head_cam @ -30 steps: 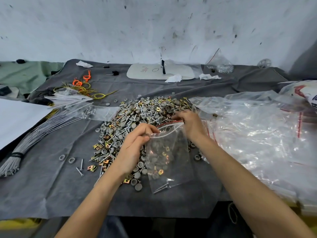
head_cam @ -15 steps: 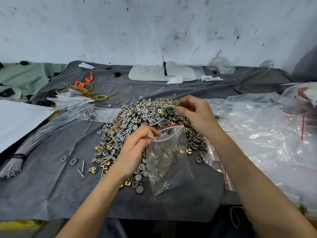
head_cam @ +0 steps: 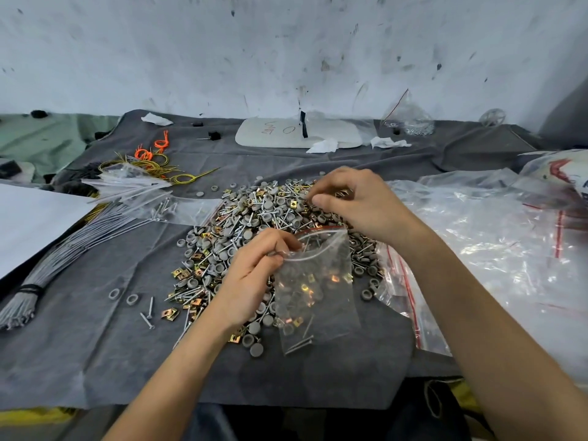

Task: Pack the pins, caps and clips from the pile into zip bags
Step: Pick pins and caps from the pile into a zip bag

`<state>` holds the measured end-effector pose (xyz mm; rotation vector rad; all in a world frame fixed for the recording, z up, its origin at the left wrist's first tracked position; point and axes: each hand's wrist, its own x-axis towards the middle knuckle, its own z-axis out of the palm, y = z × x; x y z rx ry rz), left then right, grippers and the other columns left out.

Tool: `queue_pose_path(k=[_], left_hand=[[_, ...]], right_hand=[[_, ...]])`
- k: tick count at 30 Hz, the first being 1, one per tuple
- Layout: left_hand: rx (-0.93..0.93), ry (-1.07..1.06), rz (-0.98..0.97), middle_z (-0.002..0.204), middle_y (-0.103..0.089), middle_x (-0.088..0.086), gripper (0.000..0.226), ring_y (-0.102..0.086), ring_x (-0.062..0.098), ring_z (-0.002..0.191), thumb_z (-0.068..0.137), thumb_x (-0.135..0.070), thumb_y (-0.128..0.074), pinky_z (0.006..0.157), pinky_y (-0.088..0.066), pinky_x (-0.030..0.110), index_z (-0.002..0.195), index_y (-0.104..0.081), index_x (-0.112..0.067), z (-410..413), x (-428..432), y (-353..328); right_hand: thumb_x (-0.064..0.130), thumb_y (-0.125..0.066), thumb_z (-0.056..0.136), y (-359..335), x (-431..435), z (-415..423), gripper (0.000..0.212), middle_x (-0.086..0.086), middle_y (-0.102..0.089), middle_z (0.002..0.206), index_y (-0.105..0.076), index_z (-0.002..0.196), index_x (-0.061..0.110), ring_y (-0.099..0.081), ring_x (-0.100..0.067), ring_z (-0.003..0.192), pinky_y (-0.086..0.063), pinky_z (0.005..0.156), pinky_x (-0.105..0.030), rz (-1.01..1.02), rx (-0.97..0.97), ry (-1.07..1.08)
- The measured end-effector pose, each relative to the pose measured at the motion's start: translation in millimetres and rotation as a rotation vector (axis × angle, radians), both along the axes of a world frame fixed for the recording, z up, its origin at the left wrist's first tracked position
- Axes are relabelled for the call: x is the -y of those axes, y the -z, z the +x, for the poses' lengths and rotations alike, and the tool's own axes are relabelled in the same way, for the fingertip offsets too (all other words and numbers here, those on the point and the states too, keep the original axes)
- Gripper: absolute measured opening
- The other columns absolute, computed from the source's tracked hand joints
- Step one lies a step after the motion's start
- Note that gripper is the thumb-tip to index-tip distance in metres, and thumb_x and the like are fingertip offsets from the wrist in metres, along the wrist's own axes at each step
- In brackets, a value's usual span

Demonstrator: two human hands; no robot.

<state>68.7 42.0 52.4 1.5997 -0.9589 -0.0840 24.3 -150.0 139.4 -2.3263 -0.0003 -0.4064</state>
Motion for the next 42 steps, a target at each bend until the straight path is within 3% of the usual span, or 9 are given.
queue_pose_path(k=[7, 17, 21, 25, 28, 30, 33, 39, 42], left_hand=[[-0.022, -0.01, 0.041, 0.097, -0.064, 0.01, 0.021, -0.058, 0.019, 0.097, 0.076, -0.033, -0.04, 0.083, -0.043, 0.029, 0.068, -0.047, -0.014, -1, -2, 5], [-0.04, -0.06, 0.087, 0.095, -0.065, 0.014, 0.036, -0.057, 0.027, 0.092, 0.076, -0.033, -0.042, 0.081, -0.044, 0.042, 0.07, -0.047, 0.002, 1, -3, 12], [-0.06, -0.079, 0.101, 0.094, -0.065, 0.012, 0.024, -0.057, 0.027, 0.091, 0.076, -0.034, -0.042, 0.08, -0.045, 0.041, 0.067, -0.047, -0.013, 0, -3, 10], [-0.089, -0.099, 0.128, 0.096, -0.064, 0.009, 0.016, -0.057, 0.027, 0.095, 0.082, -0.018, -0.044, 0.083, -0.044, 0.044, 0.069, -0.049, -0.009, 2, -7, 8], [-0.06, -0.082, 0.106, 0.098, -0.064, 0.008, 0.023, -0.058, 0.022, 0.098, 0.082, -0.022, -0.045, 0.084, -0.043, 0.037, 0.07, -0.05, -0.003, 3, -10, 6], [-0.001, -0.055, 0.073, 0.098, -0.062, 0.012, 0.037, -0.058, 0.023, 0.1, 0.08, -0.031, -0.043, 0.085, -0.043, 0.038, 0.072, -0.05, 0.004, 3, -11, 3], [0.056, -0.039, 0.064, 0.103, -0.062, 0.015, 0.038, -0.058, 0.024, 0.102, 0.079, -0.032, -0.041, 0.088, -0.043, 0.041, 0.072, -0.049, 0.005, 3, -8, -4], [0.102, -0.021, 0.019, 0.107, -0.061, 0.013, 0.011, -0.055, 0.011, 0.101, 0.081, -0.028, -0.041, 0.086, -0.042, 0.028, 0.073, -0.046, -0.022, -2, -4, -12], [0.112, -0.025, 0.022, 0.108, -0.061, 0.014, 0.024, -0.056, 0.019, 0.102, 0.082, -0.028, -0.041, 0.088, -0.042, 0.035, 0.072, -0.05, -0.008, -2, -6, -11]], right_hand=[[0.013, -0.069, 0.086, 43, -6, 45, 0.015, 0.002, -0.07, 0.101, -0.072, 0.1, 0.016, -0.061, -0.009, 0.09, -0.048, 0.089, -0.025, -0.148, -0.228, -0.039], [0.02, -0.066, 0.088, 74, -16, 72, 0.011, 0.004, -0.052, 0.09, -0.067, 0.099, 0.019, -0.05, -0.011, 0.081, -0.046, 0.078, -0.03, -0.407, -0.123, 0.031], [0.019, -0.06, 0.092, 81, -21, 73, 0.007, -0.002, -0.053, 0.101, -0.064, 0.097, 0.015, -0.051, -0.017, 0.096, -0.048, 0.083, -0.034, -0.499, -0.076, 0.037], [0.019, -0.063, 0.09, 66, -18, 63, 0.008, 0.001, -0.058, 0.107, -0.063, 0.097, 0.016, -0.053, -0.014, 0.104, -0.044, 0.097, -0.031, -0.274, -0.026, 0.072], [0.011, -0.063, 0.089, 39, -17, 44, 0.02, 0.004, -0.063, 0.088, -0.061, 0.102, 0.026, -0.06, -0.002, 0.076, -0.052, 0.076, -0.019, 0.163, 0.041, 0.016], [0.006, -0.063, 0.089, 25, -18, 27, 0.034, -0.002, -0.062, 0.085, -0.061, 0.111, 0.032, -0.059, -0.004, 0.071, -0.05, 0.07, -0.015, 0.294, 0.085, -0.073], [0.004, -0.065, 0.087, 16, -23, 4, 0.035, -0.005, -0.065, 0.082, -0.064, 0.109, 0.032, -0.063, -0.012, 0.074, -0.052, 0.076, -0.022, 0.289, 0.074, -0.149], [0.006, -0.07, 0.083, 12, -26, -14, 0.02, 0.007, -0.068, 0.084, -0.068, 0.095, 0.022, -0.065, -0.002, 0.084, -0.051, 0.083, -0.019, 0.112, 0.069, -0.191], [0.007, -0.07, 0.084, 8, -25, -16, 0.017, 0.005, -0.071, 0.088, -0.07, 0.09, 0.022, -0.067, -0.009, 0.084, -0.053, 0.081, -0.022, 0.18, 0.096, -0.18]])
